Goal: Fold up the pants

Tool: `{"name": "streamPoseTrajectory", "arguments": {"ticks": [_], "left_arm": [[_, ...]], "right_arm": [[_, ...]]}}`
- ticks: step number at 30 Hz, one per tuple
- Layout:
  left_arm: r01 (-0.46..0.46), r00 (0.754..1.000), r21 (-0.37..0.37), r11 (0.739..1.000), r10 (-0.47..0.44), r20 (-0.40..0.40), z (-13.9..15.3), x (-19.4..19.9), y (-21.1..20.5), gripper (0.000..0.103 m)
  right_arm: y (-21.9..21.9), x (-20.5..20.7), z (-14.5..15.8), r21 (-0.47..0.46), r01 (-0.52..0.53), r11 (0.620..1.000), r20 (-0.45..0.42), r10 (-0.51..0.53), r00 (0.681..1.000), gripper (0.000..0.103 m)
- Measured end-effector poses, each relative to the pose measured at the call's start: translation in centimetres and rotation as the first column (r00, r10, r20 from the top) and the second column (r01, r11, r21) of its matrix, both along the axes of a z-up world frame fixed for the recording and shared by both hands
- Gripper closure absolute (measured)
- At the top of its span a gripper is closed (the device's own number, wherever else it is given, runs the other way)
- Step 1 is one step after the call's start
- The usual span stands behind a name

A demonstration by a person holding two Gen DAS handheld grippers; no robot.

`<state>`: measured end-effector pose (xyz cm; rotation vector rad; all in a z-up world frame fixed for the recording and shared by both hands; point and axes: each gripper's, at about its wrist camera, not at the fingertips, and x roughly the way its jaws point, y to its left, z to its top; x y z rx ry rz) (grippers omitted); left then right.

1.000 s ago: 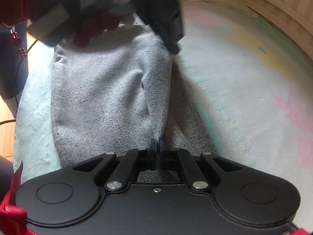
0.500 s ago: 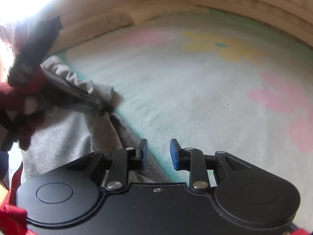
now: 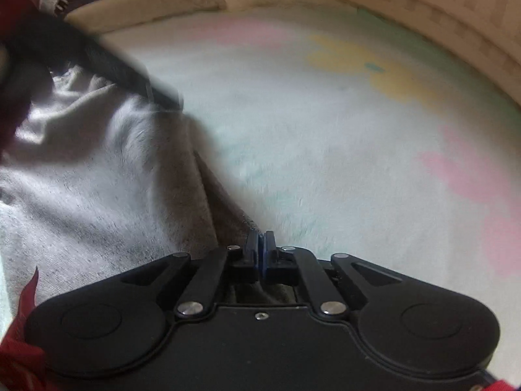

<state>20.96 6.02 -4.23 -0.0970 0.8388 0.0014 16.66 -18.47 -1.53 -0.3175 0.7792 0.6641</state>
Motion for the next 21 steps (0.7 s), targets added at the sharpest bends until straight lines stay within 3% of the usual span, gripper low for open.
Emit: {"name": "streamPoseTrajectory", "arguments": {"ticks": [2, 5, 6, 10, 14, 17, 21], "left_arm": [[-0.029, 1.000, -0.008, 1.000, 0.029, 0.006, 0.4, -0.1, 1.0, 0.096], [-0.077, 0.996, -0.025, 0.997, 0.076, -0.048, -0.2, 0.0, 2.8, 0.096], [-0.091, 0.994, -0.020, 0.996, 0.090, -0.062, -0.5, 0.0, 3.4, 0.096], [-0.109, 0.988, -0.014, 0.994, 0.107, -0.114, -1.7, -0.4, 4.9, 0.096], [-0.110, 0.982, -0.005, 0.994, 0.108, -0.154, -3.3, 0.0, 5.7, 0.096], [-0.135, 0.976, -0.041, 0.990, 0.125, -0.180, -4.2, 0.2, 6.9, 0.096], [-0.126, 0.983, -0.040, 0.991, 0.119, -0.137, -3.5, -0.1, 6.8, 0.096]], "right_arm": [[-0.1, -0.1, 0.1, 0.005, 0.006, 1.000, 0.000, -0.006, 1.000, 0.097], [-1.4, 0.1, 1.1, 0.066, 0.075, 0.995, -0.001, -0.075, 0.997, 0.070], [-1.9, 0.0, 1.7, 0.089, 0.092, 0.992, 0.020, -0.095, 0.995, 0.069], [-2.7, -0.6, 3.9, 0.178, 0.071, 0.981, 0.054, -0.082, 0.995, 0.069], [-1.2, -2.1, 5.4, 0.251, -0.038, 0.967, 0.089, 0.016, 0.996, 0.069], [1.4, -3.3, 5.6, 0.216, -0.133, 0.967, 0.102, 0.113, 0.988, 0.069], [3.9, -4.4, 4.0, 0.150, -0.203, 0.967, 0.073, 0.194, 0.978, 0.070]]}}
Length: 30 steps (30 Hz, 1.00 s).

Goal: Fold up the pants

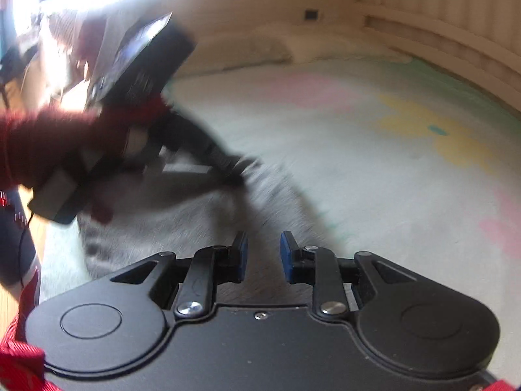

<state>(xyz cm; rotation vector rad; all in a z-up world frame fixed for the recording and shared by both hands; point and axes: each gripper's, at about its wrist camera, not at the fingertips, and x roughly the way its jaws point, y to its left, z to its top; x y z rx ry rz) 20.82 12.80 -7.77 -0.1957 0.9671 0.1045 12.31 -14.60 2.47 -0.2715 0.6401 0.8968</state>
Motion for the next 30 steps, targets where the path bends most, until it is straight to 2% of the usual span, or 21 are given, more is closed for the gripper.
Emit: {"name": "streamPoseTrajectory", "arguments": {"ticks": [3, 4, 5, 6, 7, 9, 12, 14, 16, 22, 25, 26, 27, 28, 30], "left_arm": [[-0.046, 0.998, -0.025, 0.999, 0.047, 0.048, 1.0, -0.4, 0.7, 0.096], [-0.070, 0.995, -0.033, 0.997, 0.072, 0.065, 1.4, -0.7, 1.1, 0.096], [-0.095, 0.992, -0.032, 0.995, 0.098, 0.079, 1.8, -0.9, 1.5, 0.096], [-0.122, 0.988, -0.028, 0.992, 0.124, 0.090, 2.2, -1.2, 1.9, 0.096], [-0.147, 0.984, -0.026, 0.989, 0.149, 0.099, 2.6, -1.5, 2.4, 0.096], [-0.189, 0.976, -0.031, 0.981, 0.191, 0.103, 3.0, -1.7, 3.4, 0.096], [-0.226, 0.973, -0.007, 0.974, 0.226, 0.036, 2.1, -1.7, 4.8, 0.096], [-0.239, 0.971, 0.017, 0.971, 0.239, -0.017, 1.1, -1.6, 5.6, 0.096], [-0.253, 0.967, -0.015, 0.967, 0.252, -0.040, 0.4, -2.1, 6.3, 0.096], [-0.265, 0.964, -0.066, 0.962, 0.262, -0.055, 0.7, -2.2, 7.4, 0.097], [-0.259, 0.965, -0.061, 0.964, 0.255, -0.054, 0.7, -2.2, 7.5, 0.097], [-0.260, 0.965, -0.065, 0.963, 0.257, -0.053, 0.7, -2.2, 7.6, 0.097], [-0.259, 0.965, -0.067, 0.963, 0.256, -0.053, 0.6, -2.1, 7.6, 0.097], [-0.259, 0.965, -0.071, 0.963, 0.256, -0.054, 0.5, -2.1, 7.8, 0.097], [-0.264, 0.964, -0.079, 0.961, 0.261, -0.055, 0.5, -2.2, 7.8, 0.097]], "right_arm": [[0.4, 0.3, -2.3, -0.098, 0.024, 0.995, -0.016, -0.026, 1.000, 0.072], [0.3, 0.9, -3.2, -0.146, 0.058, 0.988, -0.034, -0.064, 0.997, 0.072], [-0.2, 1.4, -3.9, -0.178, 0.101, 0.979, -0.045, -0.111, 0.993, 0.078], [-1.2, 1.7, -3.9, -0.137, 0.121, 0.983, -0.052, -0.129, 0.990, 0.082], [-1.6, 2.1, -3.6, -0.132, 0.142, 0.981, -0.061, -0.151, 0.987, 0.081], [-2.0, 2.2, -2.5, -0.118, 0.168, 0.979, -0.040, -0.173, 0.984, 0.067], [-2.5, 2.4, -0.3, 0.014, 0.162, 0.987, -0.060, -0.161, 0.985, 0.067], [-1.6, 3.7, 0.8, 0.057, 0.169, 0.984, -0.076, -0.164, 0.983, 0.067], [-0.4, 5.5, 1.2, 0.101, 0.175, 0.979, -0.105, -0.164, 0.981, 0.067], [4.5, 10.4, 0.2, 0.120, 0.162, 0.979, -0.236, -0.131, 0.963, 0.061], [5.8, 10.7, -0.3, 0.136, 0.161, 0.978, -0.279, -0.118, 0.953, 0.060], [6.1, 10.4, -0.4, 0.139, 0.151, 0.979, -0.288, -0.106, 0.952, 0.061], [6.2, 9.9, -0.5, 0.147, 0.127, 0.981, -0.290, -0.080, 0.954, 0.075], [6.4, 9.1, -0.4, 0.158, 0.089, 0.983, -0.275, -0.043, 0.960, 0.081], [6.7, 7.0, -0.2, 0.135, 0.018, 0.991, -0.207, 0.010, 0.978, 0.080]]}}
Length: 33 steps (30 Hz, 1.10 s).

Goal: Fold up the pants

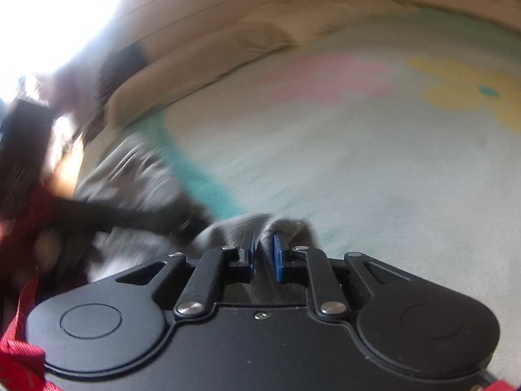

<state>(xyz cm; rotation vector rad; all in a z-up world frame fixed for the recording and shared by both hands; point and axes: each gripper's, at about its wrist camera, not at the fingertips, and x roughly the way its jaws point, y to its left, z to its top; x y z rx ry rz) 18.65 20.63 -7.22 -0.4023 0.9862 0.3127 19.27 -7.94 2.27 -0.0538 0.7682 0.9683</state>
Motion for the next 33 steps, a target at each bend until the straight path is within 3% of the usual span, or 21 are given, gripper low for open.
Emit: {"name": "streamPoseTrajectory", "arguments": {"ticks": [3, 6, 9, 13, 18, 22, 24, 25, 26, 28, 31, 32, 33], "left_arm": [[0.001, 1.000, 0.013, 1.000, -0.001, -0.001, 0.1, -0.1, -0.3, 0.097], [0.003, 1.000, 0.022, 1.000, -0.003, -0.001, 0.2, -0.1, -0.5, 0.097], [-0.001, 1.000, 0.016, 1.000, 0.001, 0.001, 0.1, 0.0, -0.5, 0.097], [0.016, 1.000, 0.042, 0.999, -0.016, 0.004, 0.4, 0.1, -0.9, 0.096], [0.010, 0.997, 0.176, 0.984, -0.023, 0.072, 2.3, -0.5, -1.7, 0.096], [-0.034, 0.999, 0.118, 0.992, 0.029, 0.041, 1.6, -0.6, -0.3, 0.096], [-0.049, 0.998, 0.105, 0.993, 0.047, 0.029, 1.1, -0.8, 0.2, 0.096], [-0.054, 0.998, 0.100, 0.994, 0.050, 0.034, 1.2, -0.8, 0.3, 0.096], [-0.055, 0.998, 0.098, 0.994, 0.052, 0.038, 1.3, -0.8, 0.3, 0.096], [-0.064, 0.997, 0.088, 0.994, 0.060, 0.050, 1.5, -0.8, 0.5, 0.096], [-0.063, 0.996, 0.086, 0.994, 0.057, 0.062, 1.9, -0.9, 0.7, 0.096], [-0.060, 0.996, 0.096, 0.994, 0.054, 0.067, 2.1, -1.0, 0.8, 0.096], [-0.056, 0.996, 0.106, 0.993, 0.049, 0.069, 2.1, -0.9, 0.8, 0.096]], "right_arm": [[0.5, -2.8, -0.4, -0.053, -0.058, 0.997, 0.055, 0.061, 0.997, 0.077], [0.8, -3.2, -1.0, -0.065, -0.045, 0.997, 0.070, 0.049, 0.996, 0.071], [0.7, -1.5, -1.2, -0.001, 0.011, 1.000, 0.000, -0.011, 1.000, 0.055], [0.8, 0.6, -1.5, 0.090, 0.046, 0.995, -0.087, -0.038, 0.995, 0.053], [0.1, 2.2, -2.1, 0.180, 0.113, 0.977, -0.173, -0.082, 0.982, 0.052], [-1.4, 2.8, -2.8, 0.252, 0.194, 0.948, -0.227, -0.137, 0.964, 0.052], [-1.6, 3.4, -3.0, 0.259, 0.239, 0.936, -0.243, -0.176, 0.954, 0.063], [-1.5, 3.7, -3.1, 0.248, 0.253, 0.935, -0.247, -0.191, 0.950, 0.075], [-1.2, 4.0, -3.2, 0.219, 0.264, 0.939, -0.238, -0.211, 0.948, 0.093], [-0.4, 4.4, -3.5, 0.156, 0.260, 0.953, -0.205, -0.227, 0.952, 0.094], [-1.1, 4.3, -3.3, 0.185, 0.262, 0.947, -0.223, -0.219, 0.950, 0.085], [-1.6, 4.4, -3.2, 0.193, 0.273, 0.942, -0.233, -0.227, 0.946, 0.077], [-1.9, 4.4, -3.1, 0.194, 0.274, 0.942, -0.236, -0.226, 0.945, 0.058]]}}
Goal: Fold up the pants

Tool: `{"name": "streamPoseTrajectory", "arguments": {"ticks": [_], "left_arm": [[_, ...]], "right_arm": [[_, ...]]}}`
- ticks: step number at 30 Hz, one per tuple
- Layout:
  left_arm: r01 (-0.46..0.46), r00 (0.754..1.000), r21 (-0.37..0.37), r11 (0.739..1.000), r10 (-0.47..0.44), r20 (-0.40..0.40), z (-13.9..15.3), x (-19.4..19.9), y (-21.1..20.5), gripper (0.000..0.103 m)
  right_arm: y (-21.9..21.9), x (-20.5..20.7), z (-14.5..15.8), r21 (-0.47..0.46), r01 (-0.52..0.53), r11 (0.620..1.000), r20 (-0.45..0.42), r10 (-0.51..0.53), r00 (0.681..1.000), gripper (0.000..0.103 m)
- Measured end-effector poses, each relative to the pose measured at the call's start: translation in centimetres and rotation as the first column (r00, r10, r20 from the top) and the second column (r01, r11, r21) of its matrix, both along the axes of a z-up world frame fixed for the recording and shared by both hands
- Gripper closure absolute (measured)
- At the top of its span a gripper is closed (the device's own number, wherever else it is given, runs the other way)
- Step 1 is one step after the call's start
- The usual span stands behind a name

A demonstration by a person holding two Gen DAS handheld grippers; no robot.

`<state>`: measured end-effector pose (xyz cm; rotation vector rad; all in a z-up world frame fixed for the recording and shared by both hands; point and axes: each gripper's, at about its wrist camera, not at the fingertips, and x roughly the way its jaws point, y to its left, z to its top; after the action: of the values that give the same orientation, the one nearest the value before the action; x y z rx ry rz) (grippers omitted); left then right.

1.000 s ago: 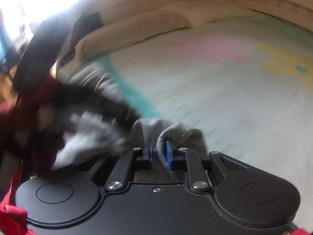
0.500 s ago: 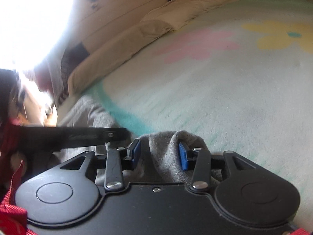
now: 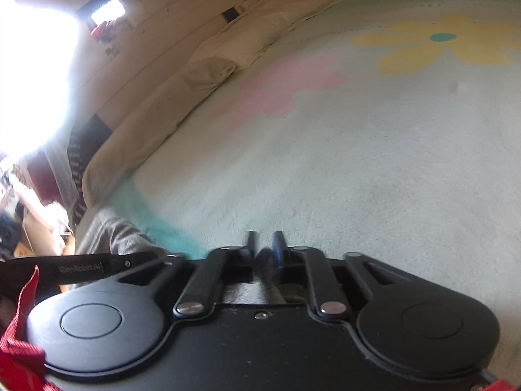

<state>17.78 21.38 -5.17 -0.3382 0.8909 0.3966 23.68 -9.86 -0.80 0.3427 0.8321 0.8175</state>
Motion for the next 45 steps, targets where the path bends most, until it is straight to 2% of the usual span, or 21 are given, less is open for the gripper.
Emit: {"name": "streamPoseTrajectory", "arguments": {"ticks": [2, 4, 5, 6, 7, 9, 11, 14, 17, 19, 20, 21, 23, 26, 28, 32, 35, 38, 41, 43, 45], "left_arm": [[-0.005, 1.000, 0.034, 0.999, 0.005, 0.007, 0.1, 0.2, 0.2, 0.096], [-0.026, 0.999, 0.074, 0.997, 0.025, 0.021, 0.4, 0.3, 0.4, 0.096], [-0.034, 0.999, 0.080, 0.996, 0.031, 0.032, 0.6, 0.2, 0.6, 0.096], [-0.040, 0.999, 0.078, 0.996, 0.037, 0.038, 0.7, 0.3, 0.8, 0.096], [-0.044, 0.998, 0.071, 0.996, 0.041, 0.036, 0.6, 0.3, 1.1, 0.096], [-0.052, 0.998, 0.069, 0.996, 0.051, 0.026, 0.3, 0.5, 1.6, 0.096], [-0.081, 0.997, 0.094, 0.992, 0.080, 0.010, -0.1, 0.7, 2.3, 0.097], [-0.129, 0.992, 0.108, 0.986, 0.128, 0.013, -0.1, 0.7, 4.0, 0.097], [-0.150, 0.989, 0.069, 0.986, 0.150, 0.011, -0.2, 0.4, 4.9, 0.097], [-0.131, 0.991, 0.113, 0.985, 0.131, 0.006, 0.2, 0.5, 4.1, 0.097], [-0.111, 0.994, 0.148, 0.983, 0.111, 0.008, 0.6, 0.6, 3.4, 0.096], [-0.095, 0.995, 0.168, 0.981, 0.094, 0.013, 1.0, 0.6, 2.7, 0.096], [-0.052, 0.998, 0.151, 0.987, 0.048, 0.032, 1.8, 0.4, 1.5, 0.096], [0.034, 0.998, 0.071, 0.997, -0.038, 0.048, 2.6, 0.1, -0.6, 0.096], [0.135, 0.990, 0.021, 0.991, -0.136, 0.037, 2.7, -0.1, -2.7, 0.096], [0.301, 0.953, -0.104, 0.948, -0.303, -0.002, 1.6, -1.2, -6.5, 0.096], [0.393, 0.912, -0.167, 0.904, -0.407, -0.059, -0.1, -2.2, -9.0, 0.096], [0.451, 0.874, -0.122, 0.884, -0.465, -0.138, -2.1, -3.2, -11.2, 0.096], [0.512, 0.847, -0.021, 0.859, -0.509, -0.152, -2.2, -4.1, -12.6, 0.096], [0.503, 0.853, -0.007, 0.864, -0.497, -0.161, -1.7, -4.5, -13.0, 0.096], [0.491, 0.861, -0.012, 0.871, -0.488, -0.141, -0.9, -4.5, -13.4, 0.096]], "right_arm": [[-0.1, -0.2, 0.0, -0.039, -0.024, 0.999, 0.012, 0.024, 1.000, 0.051], [0.3, -0.3, -0.1, -0.082, -0.062, 0.995, 0.020, 0.064, 0.998, 0.055], [0.4, -0.4, -0.1, -0.080, -0.080, 0.994, 0.024, 0.082, 0.996, 0.066], [0.5, -0.4, -0.1, -0.064, -0.094, 0.994, 0.026, 0.095, 0.995, 0.087], [0.6, -0.5, -0.1, -0.047, -0.100, 0.994, 0.030, 0.101, 0.994, 0.094], [0.9, -1.1, 0.3, -0.063, -0.109, 0.992, 0.087, 0.114, 0.990, 0.096], [1.3, -1.8, 0.9, -0.178, -0.019, 0.984, 0.212, 0.057, 0.976, 0.098], [1.3, -0.5, -0.3, -0.192, 0.008, 0.981, 0.150, 0.022, 0.988, 0.098], [1.9, -0.7, -0.5, -0.198, -0.011, 0.980, 0.157, 0.043, 0.987, 0.093], [1.6, -0.7, -0.1, -0.179, 0.016, 0.984, 0.153, 0.012, 0.988, 0.077], [1.2, -0.8, 0.3, -0.171, 0.038, 0.985, 0.158, -0.011, 0.987, 0.059], [0.5, -1.2, 0.8, -0.159, 0.060, 0.985, 0.177, -0.032, 0.984, 0.056], [-0.5, -2.0, 2.0, -0.152, 0.073, 0.986, 0.211, -0.040, 0.977, 0.056], [-2.4, -3.7, 3.6, -0.159, 0.068, 0.985, 0.221, -0.031, 0.975, 0.056], [-3.8, -5.2, 4.4, -0.178, 0.059, 0.982, 0.216, -0.020, 0.976, 0.056], [-6.2, -8.3, 4.8, -0.253, 0.050, 0.966, 0.185, -0.003, 0.983, 0.056], [-7.5, -10.7, 3.9, -0.346, 0.047, 0.937, 0.149, 0.006, 0.989, 0.056], [-9.2, -12.7, 2.4, -0.409, 0.062, 0.910, 0.084, -0.030, 0.996, 0.056], [-10.7, -14.7, 1.0, -0.472, 0.061, 0.879, 0.027, -0.055, 0.998, 0.056], [-11.4, -16.0, 0.3, -0.509, 0.035, 0.860, -0.015, -0.049, 0.999, 0.057], [-11.9, -17.0, 0.8, -0.503, 0.030, 0.864, -0.017, -0.045, 0.999, 0.057]]}}
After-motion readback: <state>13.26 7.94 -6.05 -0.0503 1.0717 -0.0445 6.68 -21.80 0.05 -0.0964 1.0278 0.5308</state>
